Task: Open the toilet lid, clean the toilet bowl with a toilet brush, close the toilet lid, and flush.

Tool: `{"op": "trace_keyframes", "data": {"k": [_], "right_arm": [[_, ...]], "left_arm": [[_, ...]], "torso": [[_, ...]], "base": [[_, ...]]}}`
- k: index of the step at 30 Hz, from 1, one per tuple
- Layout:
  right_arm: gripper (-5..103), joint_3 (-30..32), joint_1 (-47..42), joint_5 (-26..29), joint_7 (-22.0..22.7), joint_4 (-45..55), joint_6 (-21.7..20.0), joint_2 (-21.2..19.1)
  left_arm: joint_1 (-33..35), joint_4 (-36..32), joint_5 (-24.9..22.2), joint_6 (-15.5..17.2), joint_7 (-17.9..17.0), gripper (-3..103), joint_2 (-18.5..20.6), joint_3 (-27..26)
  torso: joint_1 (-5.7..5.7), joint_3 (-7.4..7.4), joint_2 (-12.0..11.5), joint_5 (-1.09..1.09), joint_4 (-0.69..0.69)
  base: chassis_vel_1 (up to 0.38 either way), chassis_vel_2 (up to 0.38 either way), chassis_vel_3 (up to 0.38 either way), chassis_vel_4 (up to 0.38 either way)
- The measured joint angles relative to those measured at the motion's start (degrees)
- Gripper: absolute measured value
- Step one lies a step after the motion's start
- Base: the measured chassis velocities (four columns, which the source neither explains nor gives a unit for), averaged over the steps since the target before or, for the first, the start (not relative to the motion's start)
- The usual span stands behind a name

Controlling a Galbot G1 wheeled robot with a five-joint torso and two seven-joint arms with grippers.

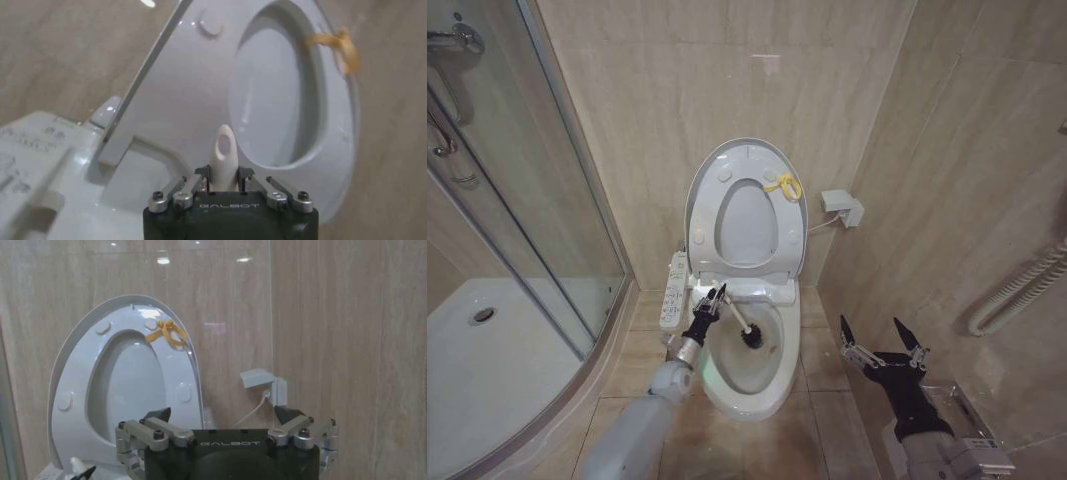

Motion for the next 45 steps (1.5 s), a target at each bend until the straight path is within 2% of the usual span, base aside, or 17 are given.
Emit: {"op": "trace_keyframes", "data": {"k": [5, 10, 16, 20, 22, 23, 27, 28, 30, 31, 33, 34, 37, 38, 41, 45], "right_arm": [[100, 0.00, 0.00, 0.00, 0.00, 0.00, 0.00, 0.00], [100, 0.00, 0.00, 0.00, 0.00, 0.00, 0.00, 0.00], [100, 0.00, 0.00, 0.00, 0.00, 0.00, 0.00, 0.00], [100, 0.00, 0.00, 0.00, 0.00, 0.00, 0.00, 0.00], [100, 0.00, 0.00, 0.00, 0.00, 0.00, 0.00, 0.00], [100, 0.00, 0.00, 0.00, 0.00, 0.00, 0.00, 0.00], [100, 0.00, 0.00, 0.00, 0.00, -0.01, 0.00, 0.00], [100, 0.00, 0.00, 0.00, 0.00, -0.01, 0.00, 0.00], [100, 0.00, 0.00, 0.00, 0.00, 0.00, 0.00, 0.00], [100, 0.00, 0.00, 0.00, 0.00, 0.00, 0.00, 0.00], [100, 0.00, 0.00, 0.00, 0.00, 0.00, 0.00, 0.00], [100, 0.00, 0.00, 0.00, 0.00, 0.00, 0.00, 0.00], [100, 0.00, 0.00, 0.00, 0.00, 0.00, 0.00, 0.00], [100, 0.00, 0.00, 0.00, 0.00, 0.00, 0.00, 0.00], [100, 0.00, 0.00, 0.00, 0.00, 0.00, 0.00, 0.00], [100, 0.00, 0.00, 0.00, 0.00, 0.00, 0.00, 0.00]], "left_arm": [[-0.06, 1.58, -2.45, -0.01, -2.78, 26, -4.90, -0.26], [1.09, 2.15, -1.57, 0.03, -3.23, 26, -6.33, -0.53], [2.77, 3.49, 4.66, -1.82, -1.67, 26, -5.59, -1.22], [2.83, 3.29, 8.42, -3.12, -2.69, 26, -4.98, -1.78], [3.43, 1.54, 9.75, -3.36, -5.18, 26, -4.11, -1.70], [3.43, 1.54, 9.75, -3.36, -5.18, 26, -4.11, -1.70], [7.55, -5.14, 13.28, -0.25, -12.32, 26, -1.44, -1.47], [7.55, -5.14, 13.28, -0.25, -12.32, 26, -1.44, -1.47], [9.85, -8.33, 14.37, 2.13, -15.26, 26, -0.31, -1.49], [9.85, -8.33, 14.37, 2.13, -15.26, 26, -0.31, -1.49], [11.81, -11.31, 12.59, 4.23, -17.10, 26, 0.01, -1.48], [11.81, -11.31, 12.59, 4.23, -17.10, 26, 0.01, -1.48], [14.25, -14.94, 6.86, 6.66, -18.74, 26, -0.76, -1.04], [14.25, -14.94, 6.86, 6.66, -18.74, 26, -0.76, -1.04], [15.37, -16.82, 0.16, 7.31, -18.65, 26, -2.00, -0.74], [15.60, -17.23, -3.10, 7.01, -16.84, 26, -3.01, -1.05]], "torso": [[0.00, 0.00, 0.00, 0.00, 0.00], [0.00, -0.01, 0.00, 0.00, 0.00], [-0.01, -0.01, 0.01, 0.00, 0.03], [0.00, 0.00, 0.00, -0.02, -0.01], [0.00, 0.00, 0.00, -0.02, -0.03], [0.00, 0.00, 0.00, -0.02, -0.03], [0.00, 0.00, 0.00, -0.03, 0.02], [0.00, 0.00, 0.00, -0.03, 0.02], [0.00, 0.00, 0.00, -0.02, 0.02], [0.00, 0.00, 0.00, -0.02, 0.02], [0.00, 0.00, 0.00, 0.00, 0.02], [0.00, 0.00, 0.00, 0.00, 0.02], [0.00, 0.00, 0.00, 0.01, 0.02], [0.00, 0.00, 0.00, 0.01, 0.02], [0.00, 0.00, 0.00, 0.01, 0.02], [0.00, 0.00, 0.00, -0.01, 0.00]], "base": [[0.000, 0.000, 0.000, 0.000], [0.000, 0.000, 0.000, 0.000], [0.000, 0.000, 0.000, 0.000], [0.000, 0.000, 0.000, 0.000], [0.000, 0.000, 0.000, 0.000], [0.000, 0.000, 0.000, 0.000], [0.000, 0.000, 0.000, 0.000], [0.000, 0.000, 0.000, 0.000], [0.000, 0.000, 0.000, 0.000], [0.000, 0.000, 0.000, 0.000], [0.000, 0.000, 0.000, 0.000], [0.000, 0.000, 0.000, 0.000], [0.000, 0.000, 0.000, 0.000], [0.000, 0.000, 0.000, 0.000], [0.000, 0.000, 0.000, 0.000], [0.000, 0.000, 0.000, 0.000]]}}
